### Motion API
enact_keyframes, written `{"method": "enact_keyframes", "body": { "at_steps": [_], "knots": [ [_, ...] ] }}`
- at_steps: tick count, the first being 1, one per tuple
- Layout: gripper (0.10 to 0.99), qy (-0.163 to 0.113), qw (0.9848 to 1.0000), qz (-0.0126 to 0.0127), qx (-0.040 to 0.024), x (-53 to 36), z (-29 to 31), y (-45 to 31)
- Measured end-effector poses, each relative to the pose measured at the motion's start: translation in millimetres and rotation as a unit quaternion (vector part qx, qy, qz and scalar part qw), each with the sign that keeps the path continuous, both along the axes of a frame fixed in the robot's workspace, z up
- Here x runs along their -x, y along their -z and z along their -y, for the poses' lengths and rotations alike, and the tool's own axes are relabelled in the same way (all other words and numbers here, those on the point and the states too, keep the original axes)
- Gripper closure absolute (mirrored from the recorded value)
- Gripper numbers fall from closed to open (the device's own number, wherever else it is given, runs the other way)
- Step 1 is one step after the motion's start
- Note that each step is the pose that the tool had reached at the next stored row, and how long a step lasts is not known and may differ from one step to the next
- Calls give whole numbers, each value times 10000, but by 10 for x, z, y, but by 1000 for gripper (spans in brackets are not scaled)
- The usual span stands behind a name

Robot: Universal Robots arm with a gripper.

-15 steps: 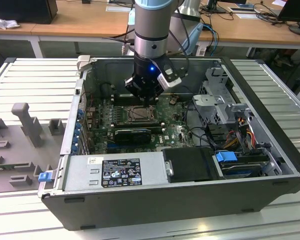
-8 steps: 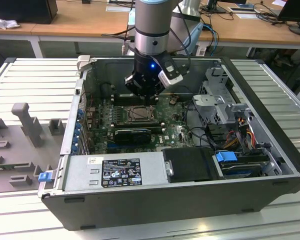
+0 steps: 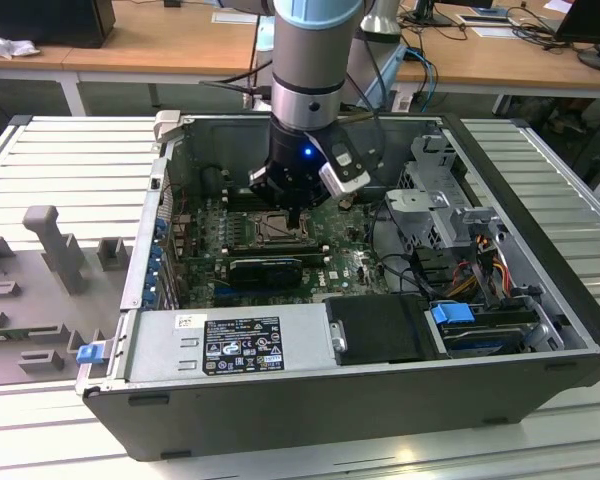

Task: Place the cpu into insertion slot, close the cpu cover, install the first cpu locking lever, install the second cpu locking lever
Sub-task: 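Install the second cpu locking lever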

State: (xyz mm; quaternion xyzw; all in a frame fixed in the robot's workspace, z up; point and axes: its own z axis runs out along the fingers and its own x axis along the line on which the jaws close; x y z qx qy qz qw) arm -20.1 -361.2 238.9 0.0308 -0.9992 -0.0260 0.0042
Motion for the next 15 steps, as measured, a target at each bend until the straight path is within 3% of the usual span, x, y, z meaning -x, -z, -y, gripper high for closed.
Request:
{"method": "enact_keyframes", "body": {
  "at_steps": [1,4,8,15],
  "knots": [
    [980,0,10000,0,-48,10,47,10],
    [980,-1,9999,0,-146,67,90,19],
    [980,-5,9998,0,-175,188,101,45],
    [980,-56,9998,-1,-177,226,101,197]
  ]
}}
